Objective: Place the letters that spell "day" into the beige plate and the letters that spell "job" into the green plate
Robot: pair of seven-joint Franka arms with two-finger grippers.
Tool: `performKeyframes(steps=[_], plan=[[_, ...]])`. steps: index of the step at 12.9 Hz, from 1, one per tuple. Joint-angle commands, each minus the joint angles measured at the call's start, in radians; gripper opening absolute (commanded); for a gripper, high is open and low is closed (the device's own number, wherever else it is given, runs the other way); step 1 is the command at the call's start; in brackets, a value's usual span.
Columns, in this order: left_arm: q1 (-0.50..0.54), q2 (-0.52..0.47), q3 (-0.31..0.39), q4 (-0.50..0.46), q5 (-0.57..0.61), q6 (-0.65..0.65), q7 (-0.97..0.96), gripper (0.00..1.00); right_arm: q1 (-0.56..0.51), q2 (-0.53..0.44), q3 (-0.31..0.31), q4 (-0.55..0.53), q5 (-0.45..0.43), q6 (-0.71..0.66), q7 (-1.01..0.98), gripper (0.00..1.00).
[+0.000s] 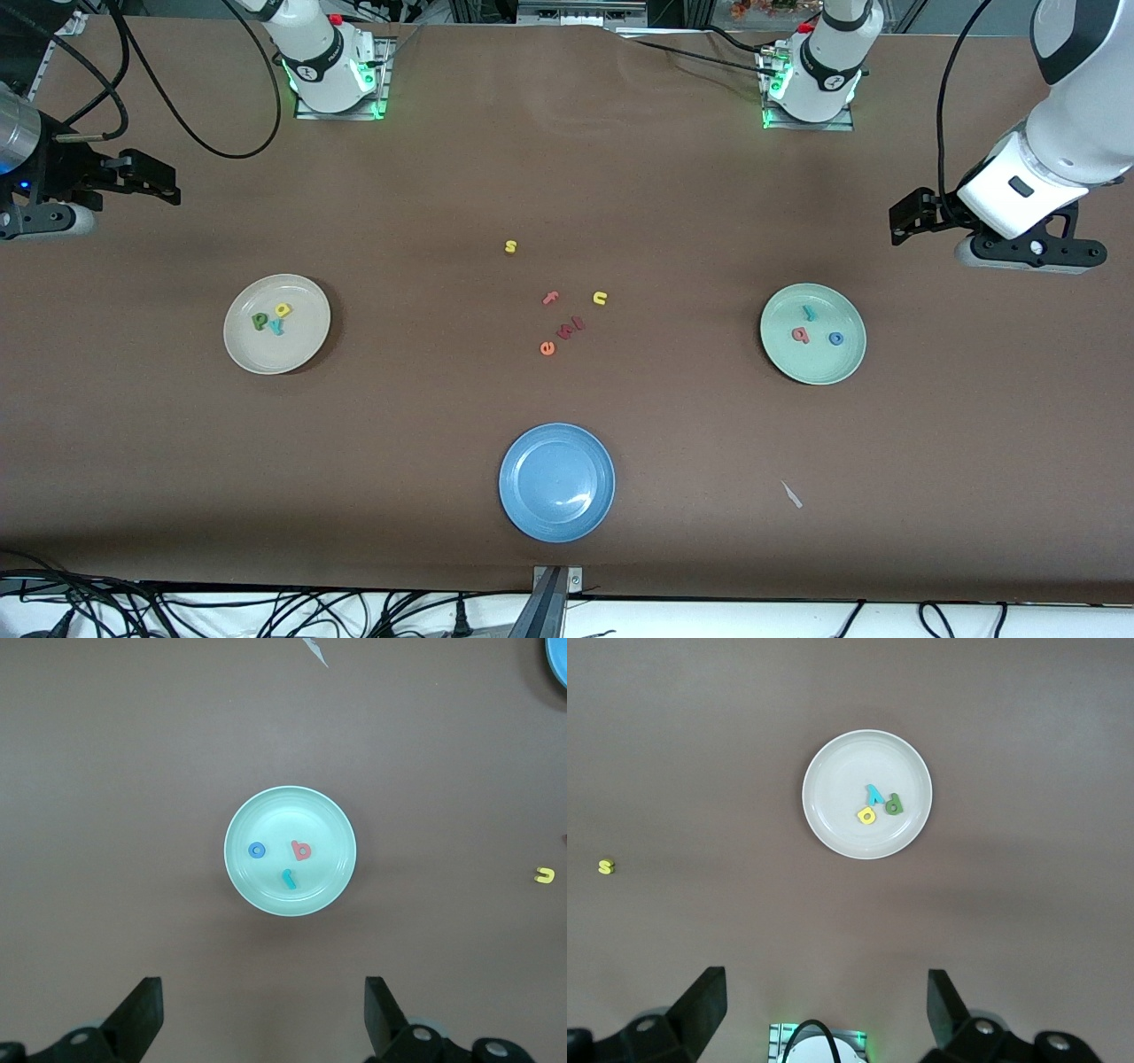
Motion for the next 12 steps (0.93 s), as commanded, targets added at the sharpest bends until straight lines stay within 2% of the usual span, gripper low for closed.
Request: performKeyframes(steps=[1,12], plan=[[0.001,0.0,0.005,0.021,-0.034,-0.023,0.026,1.0,-0.001,0.005,0.005,0.018,-0.016,-0.018,0.012,1.0],[-0.002,0.006,0.006,0.021,-0.039,-0.016,0.056,1.0,-0.001,0.005,0.007,0.015,-0.02,-0.021,0.012,1.0]])
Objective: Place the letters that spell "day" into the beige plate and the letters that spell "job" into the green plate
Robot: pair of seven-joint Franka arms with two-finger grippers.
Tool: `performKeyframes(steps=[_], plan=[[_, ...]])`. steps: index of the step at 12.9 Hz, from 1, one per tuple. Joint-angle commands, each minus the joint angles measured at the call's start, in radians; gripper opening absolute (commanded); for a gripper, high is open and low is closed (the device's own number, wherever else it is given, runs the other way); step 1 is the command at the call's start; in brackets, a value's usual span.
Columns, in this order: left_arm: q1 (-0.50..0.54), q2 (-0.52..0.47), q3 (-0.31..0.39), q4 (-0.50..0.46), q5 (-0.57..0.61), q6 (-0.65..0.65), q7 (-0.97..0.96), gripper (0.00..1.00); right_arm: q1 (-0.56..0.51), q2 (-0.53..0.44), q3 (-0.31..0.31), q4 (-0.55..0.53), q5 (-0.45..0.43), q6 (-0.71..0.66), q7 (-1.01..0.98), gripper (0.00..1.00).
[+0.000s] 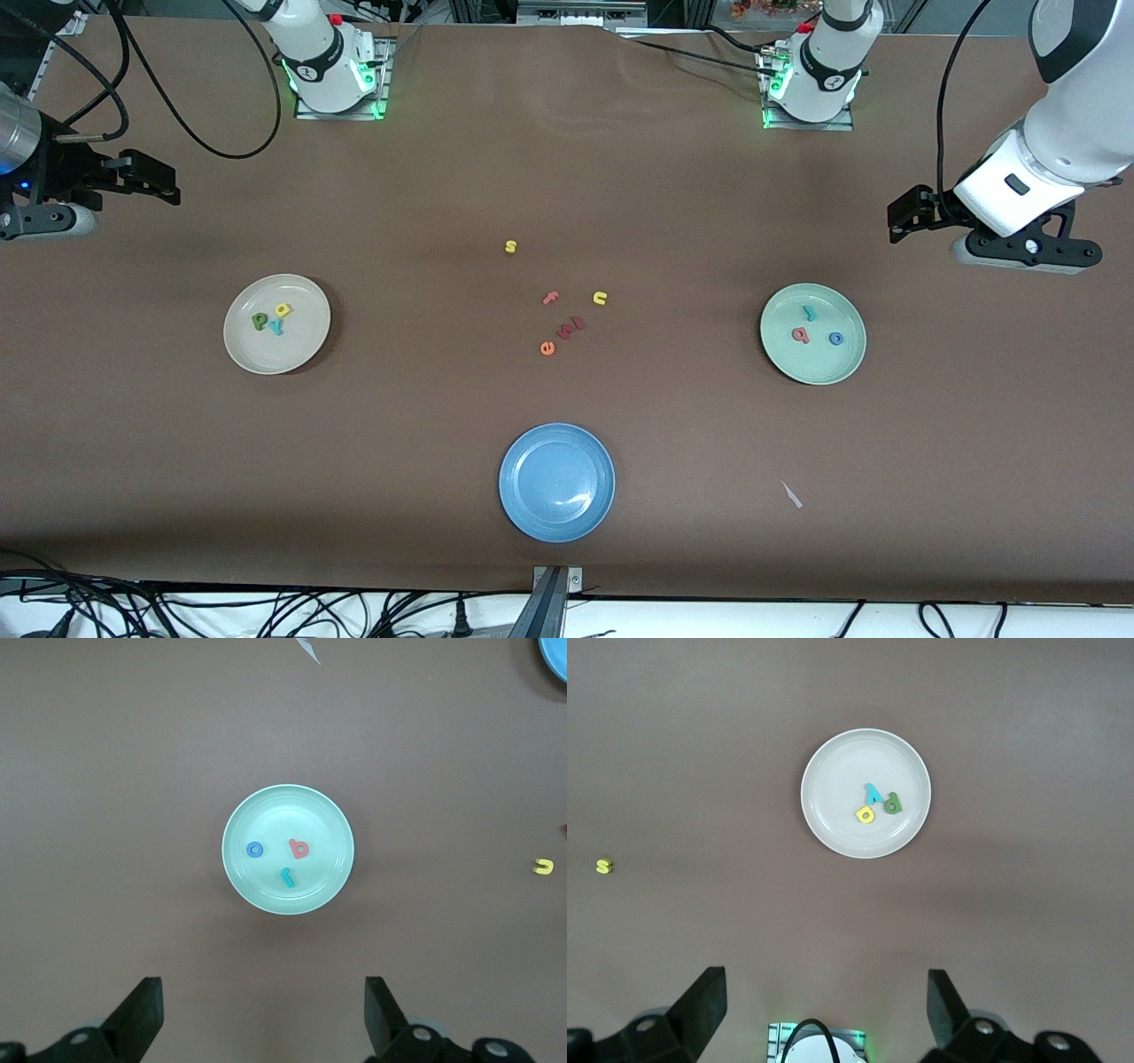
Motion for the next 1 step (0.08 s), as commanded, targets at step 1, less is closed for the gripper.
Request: performKeyframes(steps=[1], plan=[[0.001,0.006,0.006,0.02,-0.042,-0.017,0.03,1.0,-0.001,0.004,0.007,0.015,-0.017,-0.022,0.015,1.0]])
